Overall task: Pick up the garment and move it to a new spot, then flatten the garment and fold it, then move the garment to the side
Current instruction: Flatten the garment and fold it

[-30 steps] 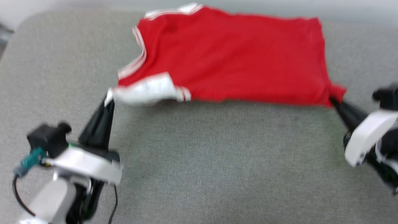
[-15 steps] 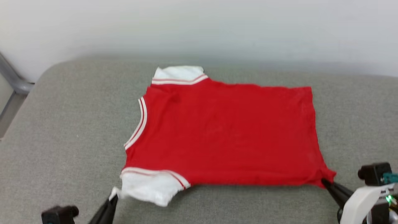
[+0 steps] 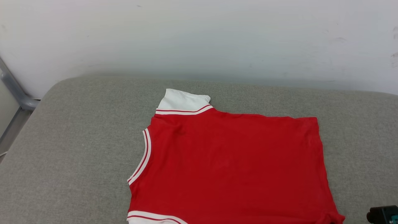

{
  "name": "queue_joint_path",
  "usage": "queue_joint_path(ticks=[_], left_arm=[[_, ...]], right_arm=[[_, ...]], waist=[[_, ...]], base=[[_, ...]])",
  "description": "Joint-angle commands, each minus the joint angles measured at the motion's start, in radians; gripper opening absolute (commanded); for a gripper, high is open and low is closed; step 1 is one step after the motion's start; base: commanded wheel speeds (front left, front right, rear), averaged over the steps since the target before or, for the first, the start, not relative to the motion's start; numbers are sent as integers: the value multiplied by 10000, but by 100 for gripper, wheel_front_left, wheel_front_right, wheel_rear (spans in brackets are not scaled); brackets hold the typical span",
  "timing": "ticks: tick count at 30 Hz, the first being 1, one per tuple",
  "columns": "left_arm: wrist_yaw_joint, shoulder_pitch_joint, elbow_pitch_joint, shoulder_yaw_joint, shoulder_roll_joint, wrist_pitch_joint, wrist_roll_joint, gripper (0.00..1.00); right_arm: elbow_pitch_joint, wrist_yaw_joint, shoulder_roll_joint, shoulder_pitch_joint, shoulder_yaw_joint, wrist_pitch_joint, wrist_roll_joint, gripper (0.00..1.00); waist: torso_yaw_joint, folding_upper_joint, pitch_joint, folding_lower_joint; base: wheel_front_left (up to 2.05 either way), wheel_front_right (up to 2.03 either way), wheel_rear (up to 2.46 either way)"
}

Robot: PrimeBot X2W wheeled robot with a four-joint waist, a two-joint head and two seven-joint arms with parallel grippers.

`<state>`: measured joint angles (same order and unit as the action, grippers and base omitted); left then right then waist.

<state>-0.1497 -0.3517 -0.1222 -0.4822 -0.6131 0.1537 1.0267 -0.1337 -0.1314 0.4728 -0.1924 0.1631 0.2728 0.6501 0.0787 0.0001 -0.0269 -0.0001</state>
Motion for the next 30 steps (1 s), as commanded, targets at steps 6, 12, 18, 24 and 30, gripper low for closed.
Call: queue_joint_path(ticks=[6,12,18,24,30], left_arm=[[59,96,135,12,65,123,-30,0],[156,696,192,8,-76,158,-419,0],[329,1573,305,-40,-451,-134,-891,0],[757,2832,531,-152,-838,-754,-1253,0],[1278,4291,1021,-242,-967,-1366,-1462,0]], right_arm=[[160,15,-86,-302,-199,27,-123,0],[273,15,-151,142,-124,50,-120,0],[170,15,-65,564,21,-11,-17,0],[52,13,24,1036,205,-78,100,0],[-90,13,94,1445,385,-186,184,0]], waist=[[55,-1,7,1],[-14,-1,-17,1],[-130,-1,-20,1],[-244,-1,58,1],[-375,-1,278,1]], base=[[0,0,0],[0,0,0],[0,0,0],[0,0,0],[0,0,0]])
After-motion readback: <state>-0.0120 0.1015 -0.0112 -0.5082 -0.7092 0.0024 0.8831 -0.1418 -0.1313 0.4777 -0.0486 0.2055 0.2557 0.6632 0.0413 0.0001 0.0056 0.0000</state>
